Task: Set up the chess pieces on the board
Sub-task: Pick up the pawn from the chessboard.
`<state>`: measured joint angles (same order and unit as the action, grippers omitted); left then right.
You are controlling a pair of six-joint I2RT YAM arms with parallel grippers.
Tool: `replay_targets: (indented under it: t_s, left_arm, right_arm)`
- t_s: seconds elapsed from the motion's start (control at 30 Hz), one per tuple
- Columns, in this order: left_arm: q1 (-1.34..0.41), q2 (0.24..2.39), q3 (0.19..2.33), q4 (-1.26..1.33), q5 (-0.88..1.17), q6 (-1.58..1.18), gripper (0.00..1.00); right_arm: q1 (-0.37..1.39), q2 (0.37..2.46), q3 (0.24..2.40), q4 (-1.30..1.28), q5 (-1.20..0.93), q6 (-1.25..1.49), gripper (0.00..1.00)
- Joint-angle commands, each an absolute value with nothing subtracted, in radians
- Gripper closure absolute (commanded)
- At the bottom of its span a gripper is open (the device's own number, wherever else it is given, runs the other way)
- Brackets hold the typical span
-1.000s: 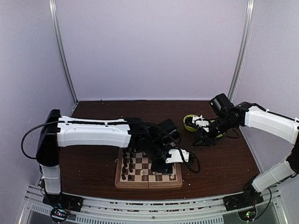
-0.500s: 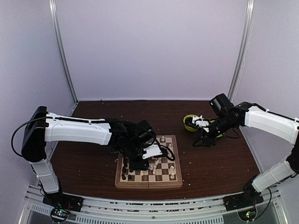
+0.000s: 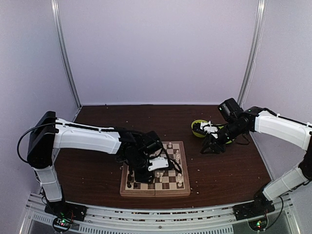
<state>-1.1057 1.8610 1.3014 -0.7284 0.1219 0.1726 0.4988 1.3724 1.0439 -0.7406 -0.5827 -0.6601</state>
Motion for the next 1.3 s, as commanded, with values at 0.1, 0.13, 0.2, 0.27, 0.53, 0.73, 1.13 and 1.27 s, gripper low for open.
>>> replay_targets:
  t_s: [0.1,0.13,0.2,0.27,0.53,0.73,1.13,1.27]
  left_arm:
    - [-1.098,1.868,1.299,-0.749,0.138,0.174,0.74]
    - [-1.098,1.868,1.299,-0.752,0.138,0.176,0.77]
    - [-1.098,1.868,1.303,-0.761,0.139,0.178,0.82]
    - [-1.098,1.870,1.312,-0.772,0.143,0.183,0.87]
    - [-1.091,1.868,1.437,-0.813,0.182,0.206,0.96]
    - [-1.075,1.911,1.577,-0.798,0.132,0.229,0.95]
    - [-1.035,2.200,1.902,-0.798,-0.027,0.182,0.95]
    - [-1.017,2.231,1.919,-0.785,-0.045,0.145,0.95]
  right_arm:
    - [0.494,1.380,1.042,-0.752,-0.597,-0.667,0.61]
    - [0.495,1.380,1.043,-0.752,-0.597,-0.667,0.61]
    - [0.494,1.381,1.043,-0.753,-0.597,-0.667,0.61]
    - [0.494,1.380,1.042,-0.753,-0.598,-0.669,0.61]
    - [0.494,1.382,1.044,-0.755,-0.598,-0.669,0.61]
    - [0.494,1.379,1.044,-0.755,-0.592,-0.671,0.61]
    - [0.494,1.374,1.043,-0.754,-0.573,-0.671,0.61]
    - [0.494,1.376,1.042,-0.754,-0.571,-0.674,0.62]
